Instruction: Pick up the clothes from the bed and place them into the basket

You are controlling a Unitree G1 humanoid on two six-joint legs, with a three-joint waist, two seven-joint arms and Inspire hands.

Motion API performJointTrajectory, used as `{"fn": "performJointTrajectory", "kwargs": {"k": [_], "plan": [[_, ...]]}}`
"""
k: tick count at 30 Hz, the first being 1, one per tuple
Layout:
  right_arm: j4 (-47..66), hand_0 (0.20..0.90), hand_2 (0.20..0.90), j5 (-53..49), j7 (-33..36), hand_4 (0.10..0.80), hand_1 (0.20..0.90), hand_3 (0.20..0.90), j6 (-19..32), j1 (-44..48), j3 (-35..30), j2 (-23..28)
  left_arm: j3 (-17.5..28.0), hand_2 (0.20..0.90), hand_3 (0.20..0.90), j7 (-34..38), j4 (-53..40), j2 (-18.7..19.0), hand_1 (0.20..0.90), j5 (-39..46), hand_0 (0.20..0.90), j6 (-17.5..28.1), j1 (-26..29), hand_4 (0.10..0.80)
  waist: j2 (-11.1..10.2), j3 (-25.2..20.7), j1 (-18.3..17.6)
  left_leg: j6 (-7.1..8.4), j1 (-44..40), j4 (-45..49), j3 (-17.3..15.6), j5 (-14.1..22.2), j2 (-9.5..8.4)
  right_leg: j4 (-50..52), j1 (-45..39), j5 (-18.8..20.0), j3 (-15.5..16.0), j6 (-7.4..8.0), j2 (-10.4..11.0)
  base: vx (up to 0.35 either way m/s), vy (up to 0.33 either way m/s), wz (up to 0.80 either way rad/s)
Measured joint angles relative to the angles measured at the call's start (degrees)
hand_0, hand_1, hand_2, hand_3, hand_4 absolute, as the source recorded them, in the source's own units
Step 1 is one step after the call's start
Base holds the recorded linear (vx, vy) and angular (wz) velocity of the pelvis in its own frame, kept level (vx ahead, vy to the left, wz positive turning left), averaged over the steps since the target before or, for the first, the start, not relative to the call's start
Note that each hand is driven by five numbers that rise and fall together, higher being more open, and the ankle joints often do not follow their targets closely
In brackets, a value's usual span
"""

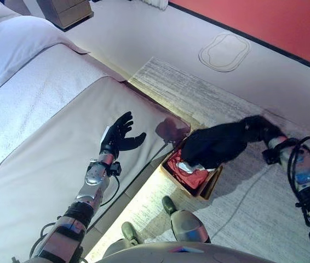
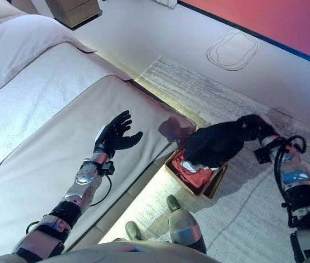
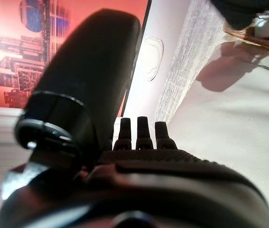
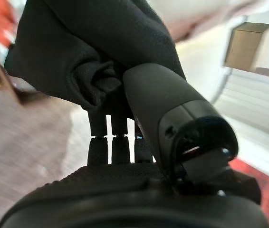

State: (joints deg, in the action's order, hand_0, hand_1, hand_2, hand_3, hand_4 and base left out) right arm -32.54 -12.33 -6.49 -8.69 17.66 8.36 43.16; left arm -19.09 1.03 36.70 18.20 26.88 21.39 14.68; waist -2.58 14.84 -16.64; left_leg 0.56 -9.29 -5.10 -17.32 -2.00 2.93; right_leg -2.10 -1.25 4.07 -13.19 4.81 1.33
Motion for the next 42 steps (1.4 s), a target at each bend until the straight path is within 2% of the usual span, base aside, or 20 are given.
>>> {"fn": "performJointTrajectory", "kwargs": {"k": [5, 11, 12, 13, 14, 30, 34, 42], "plan": [[-8.4, 0.3, 0.3, -0.6, 1.4, 0.1, 0.3, 0.2, 0.8, 0.0, 2.4, -4.4, -2.0, 0.9, 0.9, 1.7, 1.1, -1.7, 0.9, 0.0, 0.9, -0.1, -0.1, 0.8, 1.2, -1.9, 1.4, 0.01, 0.9, -0.2, 0.8, 0.0, 0.05, -1.0, 0.0, 0.0, 0.9, -0.01, 0.2, -0.013, -0.014, 0.07], [-13.6, 0.3, 0.3, -0.6, 3.3, 0.1, 0.3, 0.2, 1.8, 0.8, 3.7, -6.6, -4.2, 0.9, 0.9, 1.9, 1.1, -1.7, 0.9, 0.1, 0.9, -0.1, -0.1, 0.8, 1.5, -2.2, 3.3, 0.19, 1.0, 0.0, 1.5, -0.3, 0.06, -1.0, 0.0, 0.0, 1.5, -0.01, 0.3, -0.007, -0.008, 0.05], [-13.8, 0.436, 0.436, -0.7, 3.7, 0.259, 0.436, 0.359, 2.1, 0.9, 3.7, -6.7, -4.3, 0.9, 0.9, 1.9, 1.1, -1.7, 0.9, 0.1, 0.9, -0.1, -0.1, 0.8, 1.5, -2.2, 3.5, 0.19, 1.0, 0.0, 1.5, -0.3, 0.04, -1.0, -0.1, 0.0, 1.5, -0.01, 0.3, 0.0, 0.0, 0.0], [-14.2, 0.502, 0.502, -0.8, 4.2, 0.336, 0.502, 0.436, 2.6, 1.0, 3.7, -6.7, -4.3, 0.9, 0.9, 1.9, 1.1, -1.7, 0.9, 0.1, 0.9, -0.1, -0.1, 0.8, 1.5, -2.2, 3.7, 0.19, 1.0, 0.0, 1.5, -0.3, 0.03, -1.0, -0.1, 0.0, 1.5, -0.02, 0.3, 0.0, 0.0, 0.0], [-14.4, 0.9, 0.9, -1.1, 4.9, 0.8, 0.9, 0.9, 2.6, 1.1, 3.7, -6.7, -4.3, 0.9, 0.9, 1.9, 1.1, -1.7, 0.9, 0.1, 0.9, -0.1, -0.1, 0.8, 1.5, -2.2, 3.8, 0.19, 1.0, 0.0, 1.7, -0.3, 0.01, -1.0, -0.1, 0.0, 1.6, -0.02, 0.3, 0.002, -0.015, 0.05], [-14.4, 0.9, 0.9, -2.5, 8.8, 0.8, 0.9, 0.9, 3.9, 1.3, 3.6, -8.2, -5.6, 0.9, 0.9, 1.7, 1.1, -1.3, 0.9, 0.1, 0.9, -0.1, -0.1, 0.8, 1.6, -2.3, 3.8, 0.19, 1.1, 0.0, 2.1, -0.4, 0.06, -1.0, -0.3, 0.0, 2.2, -0.02, 0.4, 0.002, -0.003, 0.01], [-14.2, 0.9, 0.9, -5.8, 9.3, 0.8, 0.9, 0.9, 5.0, 1.0, 2.6, -8.9, -5.6, 0.9, 0.9, 1.2, 1.1, -1.3, 0.9, 0.1, 0.9, -0.1, -0.1, 0.8, 1.8, -2.4, 3.6, 0.21, 1.0, -0.1, 2.4, -0.4, 0.08, -1.1, -0.7, 0.0, 2.5, -0.02, 0.4, 0.011, -0.009, 0.03], [-6.9, 0.9, 0.9, -10.3, 12.1, 0.8, 0.9, 0.9, 7.6, -0.6, 2.5, -11.9, -5.5, 0.9, 0.9, 1.4, 1.1, -1.7, 0.9, 0.2, 0.9, -0.1, -1.2, 0.8, 2.0, -2.5, 3.8, 0.43, 0.9, -0.1, 3.9, -0.6, 0.1, -2.1, -1.9, 0.1, 3.8, -0.08, 0.9, 0.016, -0.008, 0.09]]}}
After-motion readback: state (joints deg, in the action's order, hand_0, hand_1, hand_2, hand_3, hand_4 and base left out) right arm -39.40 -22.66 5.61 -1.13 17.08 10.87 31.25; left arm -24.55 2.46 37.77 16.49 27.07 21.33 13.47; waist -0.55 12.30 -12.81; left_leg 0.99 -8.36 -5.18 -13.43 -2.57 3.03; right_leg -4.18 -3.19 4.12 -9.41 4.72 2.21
